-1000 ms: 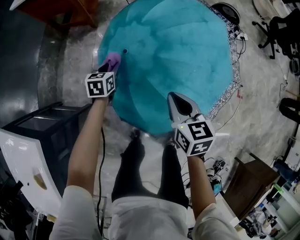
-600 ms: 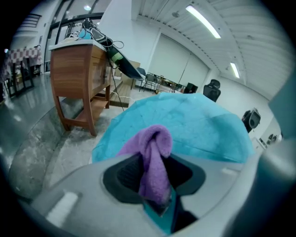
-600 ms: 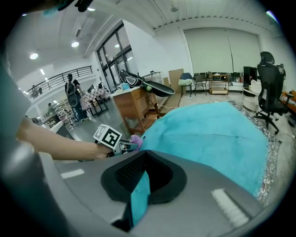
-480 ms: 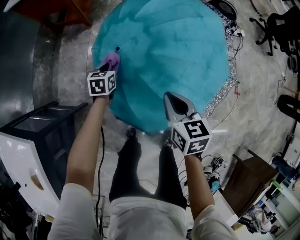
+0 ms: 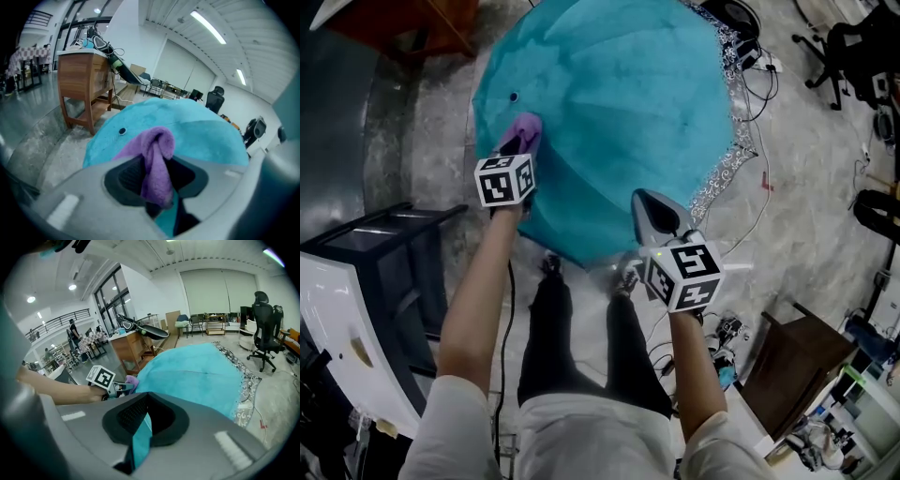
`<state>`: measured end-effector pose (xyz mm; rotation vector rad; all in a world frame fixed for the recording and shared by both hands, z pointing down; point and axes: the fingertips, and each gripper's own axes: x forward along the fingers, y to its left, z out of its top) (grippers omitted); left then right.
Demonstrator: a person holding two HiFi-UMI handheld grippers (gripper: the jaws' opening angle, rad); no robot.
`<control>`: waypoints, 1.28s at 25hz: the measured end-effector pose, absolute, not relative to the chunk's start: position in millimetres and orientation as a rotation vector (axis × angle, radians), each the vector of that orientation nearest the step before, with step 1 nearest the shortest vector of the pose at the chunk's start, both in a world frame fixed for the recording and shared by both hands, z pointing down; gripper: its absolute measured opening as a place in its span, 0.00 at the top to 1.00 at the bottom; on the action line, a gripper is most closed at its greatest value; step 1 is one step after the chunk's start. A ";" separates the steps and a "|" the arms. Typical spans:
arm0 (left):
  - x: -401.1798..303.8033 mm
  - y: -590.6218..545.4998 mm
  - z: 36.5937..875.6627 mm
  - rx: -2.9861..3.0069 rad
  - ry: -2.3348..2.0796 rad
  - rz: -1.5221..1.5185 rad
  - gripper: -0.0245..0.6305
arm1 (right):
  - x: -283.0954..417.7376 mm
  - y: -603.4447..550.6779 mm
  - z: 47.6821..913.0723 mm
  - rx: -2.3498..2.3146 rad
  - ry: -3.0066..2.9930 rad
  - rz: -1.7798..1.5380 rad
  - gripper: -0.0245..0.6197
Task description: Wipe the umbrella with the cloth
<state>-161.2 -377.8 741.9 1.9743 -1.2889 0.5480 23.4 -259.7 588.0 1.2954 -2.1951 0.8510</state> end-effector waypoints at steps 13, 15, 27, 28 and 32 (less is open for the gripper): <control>-57.6 -314.7 699.5 2.003 -1.350 0.556 0.76 | 129.8 -221.2 553.1 1.314 -2.222 0.808 0.96; -38.2 -302.0 693.1 2.005 -1.340 0.545 0.76 | 147.1 -213.8 547.8 1.320 -2.222 0.806 0.96; 102.2 -211.9 687.9 2.105 -1.114 0.558 0.76 | 241.2 -163.5 532.0 1.409 -2.200 0.788 0.95; 114.6 -203.5 689.5 2.116 -1.086 0.567 0.76 | 247.3 -157.8 532.2 1.413 -2.197 0.789 0.95; 161.3 -170.0 700.9 2.154 -0.971 0.607 0.76 | 268.8 -134.9 535.8 1.432 -2.176 0.790 0.95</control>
